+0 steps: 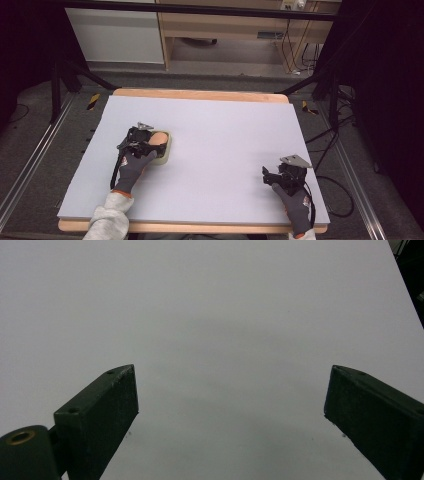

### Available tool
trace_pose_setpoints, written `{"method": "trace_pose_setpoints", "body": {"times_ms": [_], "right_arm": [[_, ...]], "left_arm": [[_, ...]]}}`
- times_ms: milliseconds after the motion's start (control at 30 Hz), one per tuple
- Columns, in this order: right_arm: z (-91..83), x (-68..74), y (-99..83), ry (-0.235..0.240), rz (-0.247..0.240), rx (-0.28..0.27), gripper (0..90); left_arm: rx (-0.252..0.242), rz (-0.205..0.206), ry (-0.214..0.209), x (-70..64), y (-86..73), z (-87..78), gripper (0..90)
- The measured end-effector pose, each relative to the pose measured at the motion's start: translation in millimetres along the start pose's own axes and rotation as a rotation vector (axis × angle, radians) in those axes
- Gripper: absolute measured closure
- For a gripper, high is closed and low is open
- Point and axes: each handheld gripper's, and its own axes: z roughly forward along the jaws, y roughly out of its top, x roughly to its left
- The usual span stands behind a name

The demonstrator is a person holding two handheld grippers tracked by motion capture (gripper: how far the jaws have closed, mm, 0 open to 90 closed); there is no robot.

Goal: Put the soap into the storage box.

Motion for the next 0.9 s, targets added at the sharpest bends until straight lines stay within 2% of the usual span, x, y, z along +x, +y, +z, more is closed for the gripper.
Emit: {"method": "trace_pose_setpoints", "body": {"times_ms": [533,667,733,900], "right_arm": [[0.1,-0.2,-0.4,-0.001,-0.001,0.003,7.4],[-0.7,-0.2,-0.2,0.000,0.007,0.001,7.4],[-1.1,-0.5,-0.3,-0.002,0.006,-0.001,7.3],[-1.8,-1.4,-0.5,-0.001,0.009,-0.005,7.3]], "left_arm": [[-0.003,0.003,0.000,0.0,-1.3,0.2,31.4],[-0.004,-0.008,-0.006,-0.2,-1.8,-0.9,31.0],[-0.010,-0.014,-0.016,-1.4,-0.8,-5.1,23.6],[-0.048,-0.020,-0.039,-4.7,0.7,-14.3,23.1]]}}
